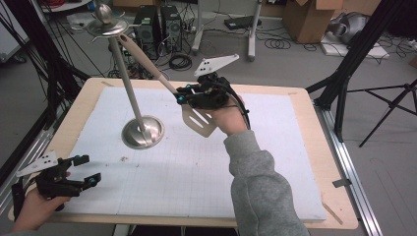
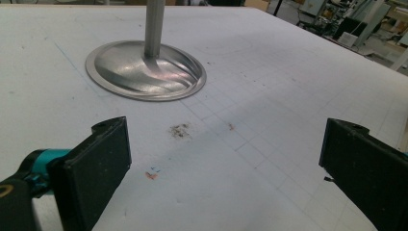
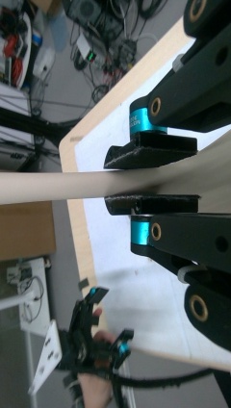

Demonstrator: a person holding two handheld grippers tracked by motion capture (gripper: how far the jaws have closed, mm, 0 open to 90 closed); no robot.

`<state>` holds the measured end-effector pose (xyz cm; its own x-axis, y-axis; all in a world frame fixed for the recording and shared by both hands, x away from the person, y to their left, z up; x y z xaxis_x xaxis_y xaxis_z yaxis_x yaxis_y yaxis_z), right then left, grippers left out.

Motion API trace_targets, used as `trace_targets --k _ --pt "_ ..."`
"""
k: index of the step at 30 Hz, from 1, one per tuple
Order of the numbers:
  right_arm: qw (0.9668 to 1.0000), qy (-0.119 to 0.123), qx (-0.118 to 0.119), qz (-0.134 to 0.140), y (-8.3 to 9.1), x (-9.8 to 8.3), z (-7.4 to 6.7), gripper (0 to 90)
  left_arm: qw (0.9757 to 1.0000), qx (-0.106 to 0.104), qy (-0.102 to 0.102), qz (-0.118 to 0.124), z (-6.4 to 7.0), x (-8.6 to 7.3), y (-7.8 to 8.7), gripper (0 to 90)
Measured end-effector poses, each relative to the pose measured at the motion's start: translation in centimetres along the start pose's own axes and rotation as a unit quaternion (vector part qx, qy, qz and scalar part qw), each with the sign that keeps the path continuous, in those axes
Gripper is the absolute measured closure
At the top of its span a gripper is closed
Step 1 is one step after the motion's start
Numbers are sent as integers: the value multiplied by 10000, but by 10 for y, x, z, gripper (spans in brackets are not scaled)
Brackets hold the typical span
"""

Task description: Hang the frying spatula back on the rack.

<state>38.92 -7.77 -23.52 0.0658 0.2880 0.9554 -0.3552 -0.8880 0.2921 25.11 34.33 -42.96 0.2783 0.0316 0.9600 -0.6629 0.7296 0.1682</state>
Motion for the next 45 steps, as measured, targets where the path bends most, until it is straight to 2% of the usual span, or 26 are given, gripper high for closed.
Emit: trace_targets --k 4,11,16,26,45 --pt "9999 95 -83 -79 -6 0 -1 772 10000 24 14 -14 0 0 2 45" --pt "9995 257 -195 -66 -17 -2 -6 780 10000 -4 31 -13 1 0 1 44" --pt "9995 229 -221 -87 -23 -3 -6 781 10000 -4 29 -3 0 0 2 44" --pt "9999 46 -78 -52 -34 -7 -5 780 10000 4 33 0 0 0 1 44" --pt "10000 13 25 31 -45 -11 -2 777 10000 15 32 -23 0 -1 3 44"
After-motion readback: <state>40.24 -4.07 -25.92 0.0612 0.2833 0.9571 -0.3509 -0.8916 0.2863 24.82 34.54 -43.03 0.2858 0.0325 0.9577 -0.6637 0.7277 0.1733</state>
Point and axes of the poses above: each handheld gripper's, and its own axes: y roughly backward along the jaws, x roughly out of its top, z roughly to its right, the point moved 1 cm from there along -y, roughly forward along the jaws, and after that the axes turned 9 degrees about z, right-handed, at the moved point
